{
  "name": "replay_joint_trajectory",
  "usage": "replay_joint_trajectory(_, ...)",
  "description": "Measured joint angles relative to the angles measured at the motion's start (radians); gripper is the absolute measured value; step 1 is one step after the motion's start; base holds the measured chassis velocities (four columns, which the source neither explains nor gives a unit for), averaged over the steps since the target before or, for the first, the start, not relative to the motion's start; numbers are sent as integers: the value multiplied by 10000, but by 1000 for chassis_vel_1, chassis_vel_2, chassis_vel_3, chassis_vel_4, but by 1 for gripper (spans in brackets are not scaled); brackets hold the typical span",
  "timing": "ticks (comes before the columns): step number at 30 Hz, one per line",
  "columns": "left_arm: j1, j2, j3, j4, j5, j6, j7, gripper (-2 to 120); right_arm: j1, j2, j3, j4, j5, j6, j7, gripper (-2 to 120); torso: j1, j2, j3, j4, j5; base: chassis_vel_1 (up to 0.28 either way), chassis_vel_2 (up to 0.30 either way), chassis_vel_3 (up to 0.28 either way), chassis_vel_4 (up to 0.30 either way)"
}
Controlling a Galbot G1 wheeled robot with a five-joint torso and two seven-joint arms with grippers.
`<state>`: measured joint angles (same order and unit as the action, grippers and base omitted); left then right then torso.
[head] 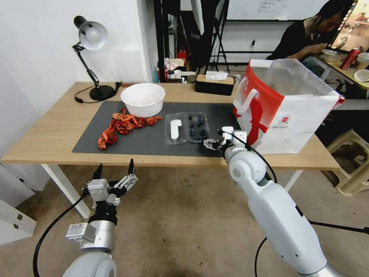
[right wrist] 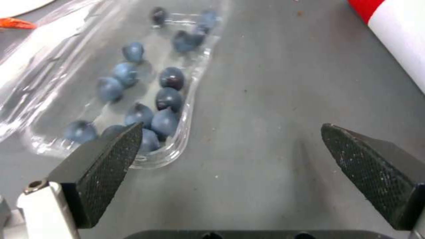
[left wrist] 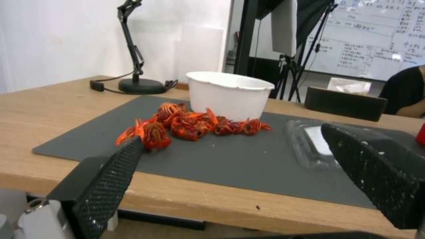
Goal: Close the takeout container lid, then place the container into the takeout bag.
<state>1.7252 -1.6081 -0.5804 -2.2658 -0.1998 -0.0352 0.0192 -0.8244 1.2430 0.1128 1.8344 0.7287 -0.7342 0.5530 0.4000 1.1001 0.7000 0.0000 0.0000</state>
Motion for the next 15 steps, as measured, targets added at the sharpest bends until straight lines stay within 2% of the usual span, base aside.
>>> replay_joint_trajectory(11, 41, 0, 2, 0, -6, -60, -15, 100, -78, 125, 379, 409, -31, 76, -356, 100, 0, 0, 0, 2, 0, 0, 0, 0, 0)
replay_joint_trajectory(15, 29, 0, -1, -1, -20, -58, -27, 100, -253, -24, 627, 1070, 66, 695, -754, 100, 1, 0, 0, 0, -1, 0, 0, 0, 0)
